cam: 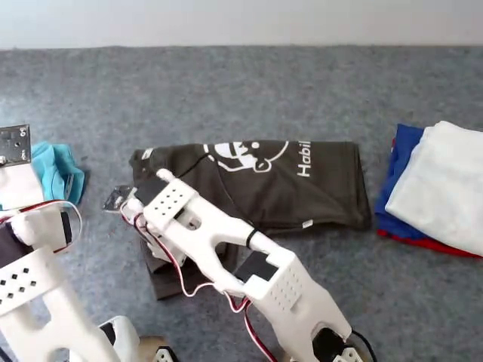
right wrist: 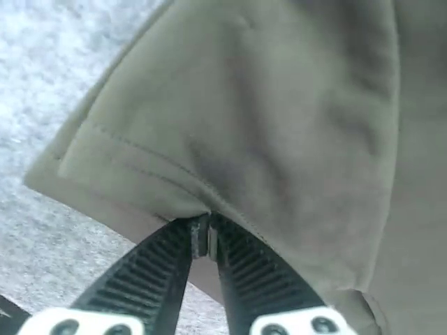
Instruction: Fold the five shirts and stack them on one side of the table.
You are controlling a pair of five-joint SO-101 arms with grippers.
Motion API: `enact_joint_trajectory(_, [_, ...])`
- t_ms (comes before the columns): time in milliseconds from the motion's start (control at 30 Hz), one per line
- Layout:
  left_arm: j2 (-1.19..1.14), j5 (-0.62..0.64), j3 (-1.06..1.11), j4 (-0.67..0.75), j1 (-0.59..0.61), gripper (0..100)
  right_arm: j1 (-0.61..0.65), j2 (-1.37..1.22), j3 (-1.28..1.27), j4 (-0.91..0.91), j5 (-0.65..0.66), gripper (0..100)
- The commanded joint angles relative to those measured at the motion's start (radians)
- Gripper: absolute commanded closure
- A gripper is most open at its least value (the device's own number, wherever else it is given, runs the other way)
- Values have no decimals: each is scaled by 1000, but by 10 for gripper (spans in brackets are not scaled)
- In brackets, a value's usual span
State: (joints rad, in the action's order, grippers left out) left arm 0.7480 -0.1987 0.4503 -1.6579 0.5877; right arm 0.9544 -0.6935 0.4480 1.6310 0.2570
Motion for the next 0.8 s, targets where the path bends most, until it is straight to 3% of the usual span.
enact_joint_trajectory(0, [17,11,-13,12,2,985,-16,19,35,7,28,990])
enact_joint_trajectory(267, [17,11,-13,14,2,985,15,47,35,159,58,990])
enact_joint_trajectory(567, [17,11,-12,26,-2,985,42,128,34,130,61,987])
enact_joint_trajectory(767, [15,11,-12,26,-2,985,54,56,34,45,54,827])
